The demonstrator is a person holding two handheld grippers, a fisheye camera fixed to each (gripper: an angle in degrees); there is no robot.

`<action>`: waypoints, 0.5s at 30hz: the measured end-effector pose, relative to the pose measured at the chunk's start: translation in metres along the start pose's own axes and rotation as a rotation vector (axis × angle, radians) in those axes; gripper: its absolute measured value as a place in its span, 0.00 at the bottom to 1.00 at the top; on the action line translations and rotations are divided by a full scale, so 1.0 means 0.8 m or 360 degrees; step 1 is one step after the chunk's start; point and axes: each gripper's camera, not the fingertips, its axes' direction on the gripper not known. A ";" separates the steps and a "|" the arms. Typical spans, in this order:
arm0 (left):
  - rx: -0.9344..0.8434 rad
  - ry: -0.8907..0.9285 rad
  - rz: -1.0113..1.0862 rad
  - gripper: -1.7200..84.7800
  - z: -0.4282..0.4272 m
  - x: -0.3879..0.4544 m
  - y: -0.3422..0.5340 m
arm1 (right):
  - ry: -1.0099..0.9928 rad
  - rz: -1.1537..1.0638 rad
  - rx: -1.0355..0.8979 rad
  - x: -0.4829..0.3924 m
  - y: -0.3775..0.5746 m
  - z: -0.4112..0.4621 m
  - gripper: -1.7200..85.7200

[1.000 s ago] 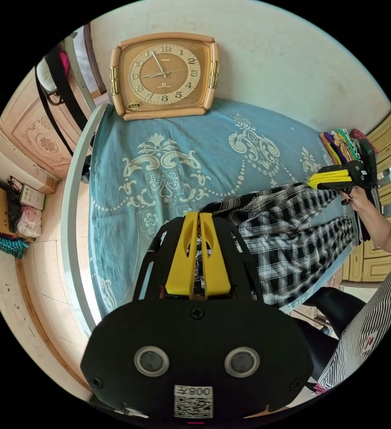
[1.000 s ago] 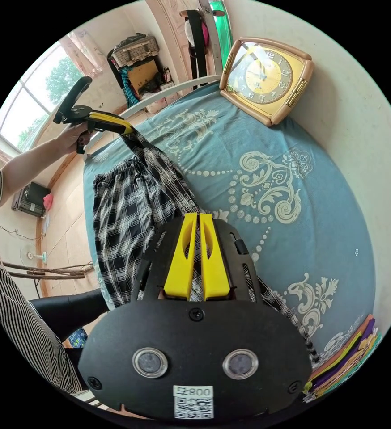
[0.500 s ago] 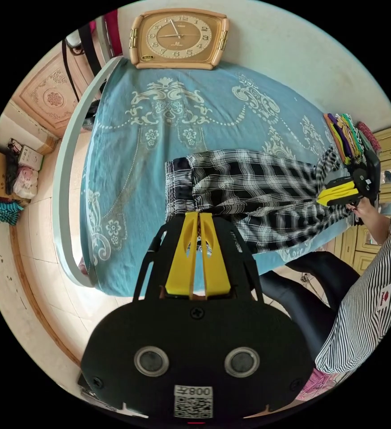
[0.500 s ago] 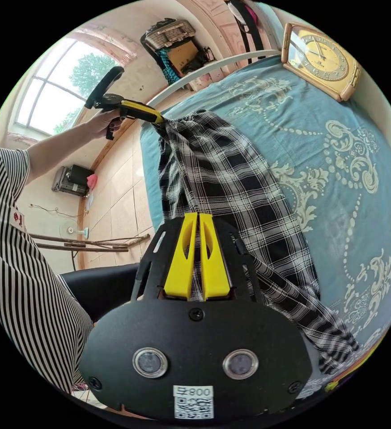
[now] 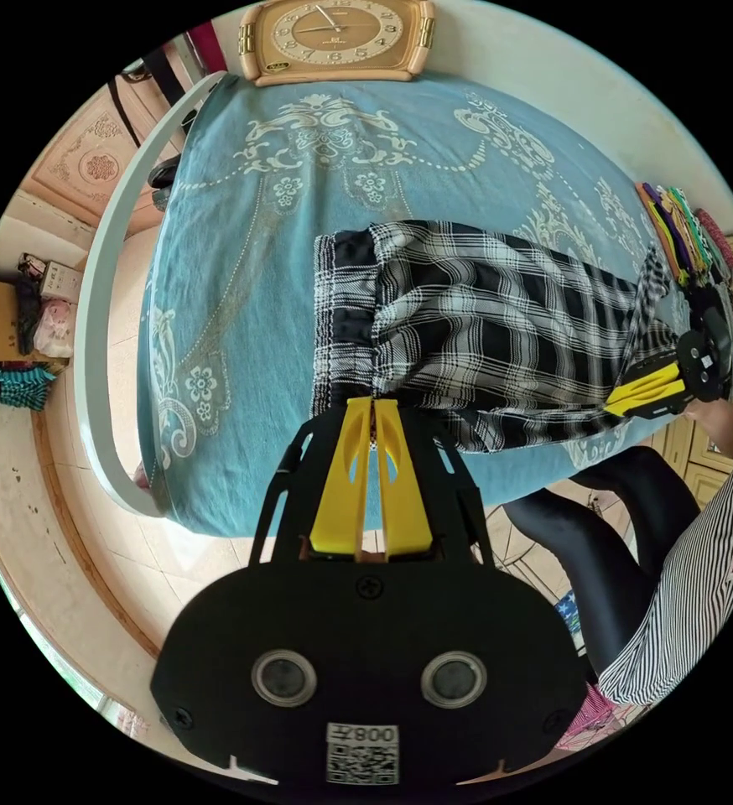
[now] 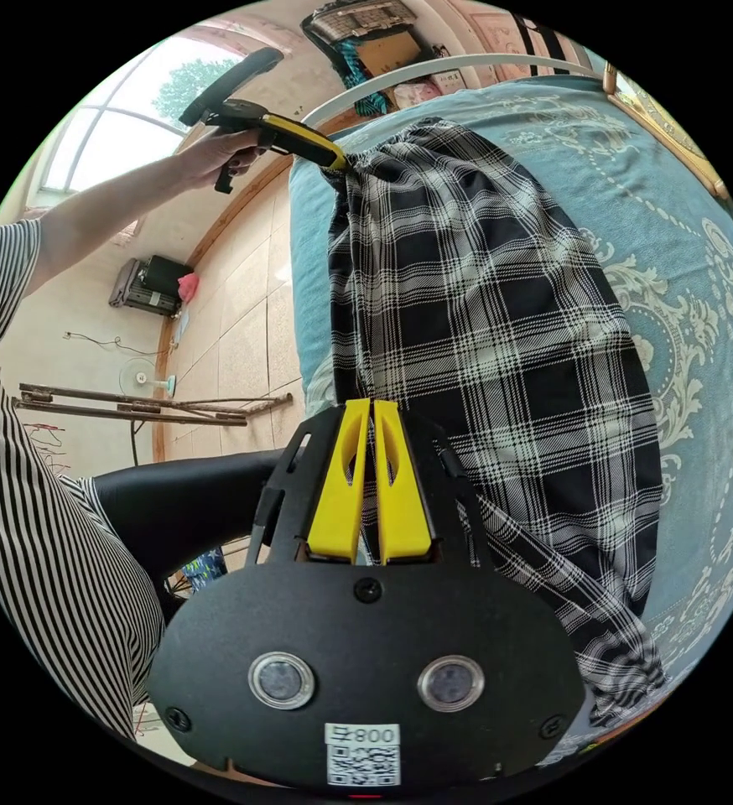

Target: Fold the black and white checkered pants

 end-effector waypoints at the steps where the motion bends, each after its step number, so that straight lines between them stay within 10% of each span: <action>1: 0.0009 -0.0007 -0.0004 0.03 0.008 0.000 0.006 | 0.0010 -0.0016 -0.0008 -0.001 0.001 0.010 0.03; 15: 0.0148 -0.0077 -0.0069 0.03 0.079 -0.004 0.065 | -0.0007 -0.0140 0.0091 -0.019 0.033 0.058 0.02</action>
